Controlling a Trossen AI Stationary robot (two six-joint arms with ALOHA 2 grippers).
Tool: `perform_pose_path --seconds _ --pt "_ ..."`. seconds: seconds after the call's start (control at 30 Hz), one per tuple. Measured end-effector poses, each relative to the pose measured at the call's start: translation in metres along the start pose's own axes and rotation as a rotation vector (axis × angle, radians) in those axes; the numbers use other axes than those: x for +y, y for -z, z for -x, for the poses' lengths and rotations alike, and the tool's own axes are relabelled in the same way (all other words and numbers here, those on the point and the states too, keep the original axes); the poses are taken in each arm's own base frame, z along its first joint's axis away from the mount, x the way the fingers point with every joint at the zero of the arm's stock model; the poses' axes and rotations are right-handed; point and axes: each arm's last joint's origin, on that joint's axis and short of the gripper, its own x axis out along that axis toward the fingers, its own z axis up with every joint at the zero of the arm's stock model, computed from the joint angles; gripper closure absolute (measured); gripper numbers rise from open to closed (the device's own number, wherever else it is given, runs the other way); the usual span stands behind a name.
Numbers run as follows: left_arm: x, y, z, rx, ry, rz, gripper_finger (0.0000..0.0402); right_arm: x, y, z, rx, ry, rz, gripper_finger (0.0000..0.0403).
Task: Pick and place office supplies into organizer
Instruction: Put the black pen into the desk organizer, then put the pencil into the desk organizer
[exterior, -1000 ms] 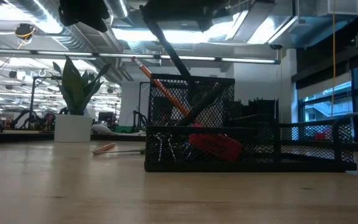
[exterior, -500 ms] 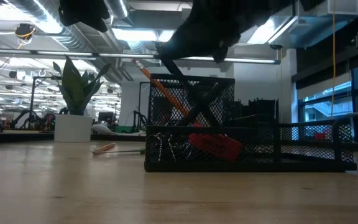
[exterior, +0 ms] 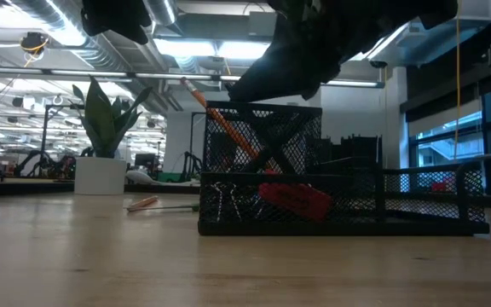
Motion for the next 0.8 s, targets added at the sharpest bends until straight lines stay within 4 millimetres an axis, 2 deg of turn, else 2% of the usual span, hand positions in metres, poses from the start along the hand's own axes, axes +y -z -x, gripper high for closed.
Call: perform_pose_path --seconds 0.2,0.4,0.53,0.63,0.8 --pt "0.0 0.0 0.0 -0.001 0.0 0.0 0.0249 0.002 0.001 0.0 0.014 -0.067 0.06 0.0334" --pt "0.0 0.0 0.0 -0.001 -0.001 0.0 0.0249 0.0 0.0 -0.001 0.017 -0.067 0.005 0.0286" --pt "0.0 0.0 0.0 -0.001 -0.001 0.0 0.0249 0.0 -0.007 0.0 0.005 -0.067 0.002 0.0271" --pt "0.0 0.0 0.0 -0.001 -0.001 -0.026 0.0249 0.0 -0.03 0.013 -0.031 -0.075 0.018 0.0268" --pt "-0.001 0.001 0.001 0.003 0.001 -0.152 0.0249 -0.01 -0.071 0.064 -0.045 -0.113 0.011 0.0268"
